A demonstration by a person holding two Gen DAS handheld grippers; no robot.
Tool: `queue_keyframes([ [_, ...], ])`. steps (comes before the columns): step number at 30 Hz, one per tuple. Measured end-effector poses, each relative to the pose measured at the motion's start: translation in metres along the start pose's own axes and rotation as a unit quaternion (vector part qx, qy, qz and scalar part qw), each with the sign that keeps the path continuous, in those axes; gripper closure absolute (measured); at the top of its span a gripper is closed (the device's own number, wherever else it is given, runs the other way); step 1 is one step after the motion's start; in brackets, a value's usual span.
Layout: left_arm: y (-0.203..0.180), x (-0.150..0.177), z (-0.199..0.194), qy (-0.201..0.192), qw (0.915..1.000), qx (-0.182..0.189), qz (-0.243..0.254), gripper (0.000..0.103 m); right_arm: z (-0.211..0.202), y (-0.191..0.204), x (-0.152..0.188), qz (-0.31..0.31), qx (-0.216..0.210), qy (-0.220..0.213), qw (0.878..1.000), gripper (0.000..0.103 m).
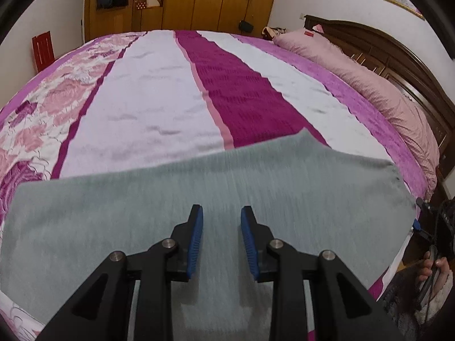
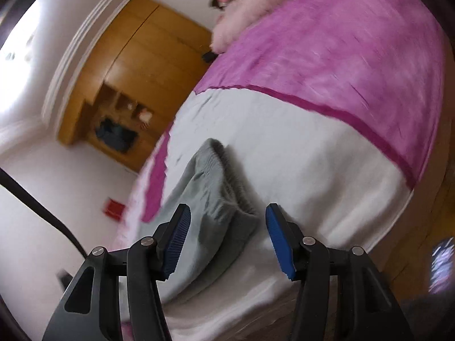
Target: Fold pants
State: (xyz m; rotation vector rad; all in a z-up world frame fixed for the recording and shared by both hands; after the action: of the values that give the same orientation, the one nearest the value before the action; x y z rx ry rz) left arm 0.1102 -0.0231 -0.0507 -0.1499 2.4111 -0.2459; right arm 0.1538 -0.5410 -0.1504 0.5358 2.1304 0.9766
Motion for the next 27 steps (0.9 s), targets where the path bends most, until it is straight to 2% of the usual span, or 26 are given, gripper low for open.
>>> queue_keyframes([
  [3,0.0,0.006,0.007,0.011,0.9999,0.0,-0.002,0.074,0.004,-0.01,0.0,0.04,-0.033,0.002,0.999,0.048],
  [8,-0.001,0.008,0.01,0.013,0.9999,-0.001,0.004,0.074,0.02,0.006,0.015,0.009,-0.053,0.051,0.997,0.048],
  [11,0.001,0.009,0.011,0.014,0.9999,0.002,0.005,0.074,0.027,0.016,0.018,-0.015,-0.049,0.063,0.997,0.048],
  [14,0.001,0.01,0.013,0.016,0.9998,0.001,0.006,0.074,0.037,0.018,0.005,-0.01,-0.054,0.059,0.997,0.048],
  [18,-0.001,0.01,0.014,0.016,0.9998,-0.003,0.012,0.074,0.05,0.011,-0.013,0.03,-0.07,0.036,0.996,0.05],
  [22,-0.003,0.01,0.014,0.017,0.9997,-0.006,0.015,0.073,0.052,0.018,-0.008,0.008,-0.045,0.032,0.998,0.052],
  [25,-0.013,0.008,0.011,0.026,0.9993,0.02,0.016,0.074,0.054,0.015,-0.008,0.007,-0.027,0.035,0.999,0.07],
  [26,-0.018,0.007,0.01,0.029,0.9991,0.028,0.014,0.074,0.055,0.012,-0.01,0.02,-0.019,0.037,0.999,0.085],
  [27,-0.023,0.004,0.009,0.033,0.9988,0.036,0.011,0.078,0.056,0.006,-0.01,0.032,-0.012,0.04,0.999,0.086],
])
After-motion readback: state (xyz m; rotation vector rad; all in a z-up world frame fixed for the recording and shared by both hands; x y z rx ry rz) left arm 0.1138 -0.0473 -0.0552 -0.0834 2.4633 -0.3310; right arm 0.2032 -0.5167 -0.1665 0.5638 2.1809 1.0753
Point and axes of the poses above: each gripper's, at about its wrist camera, not at the fingertips, and z roughly the way its jaws point, y to its left, x to its underside, the point moved 2 cm from there along z, roughly the way its jaws point, and after that the axes turned 5 degrees about x, right-handed, at the moved point
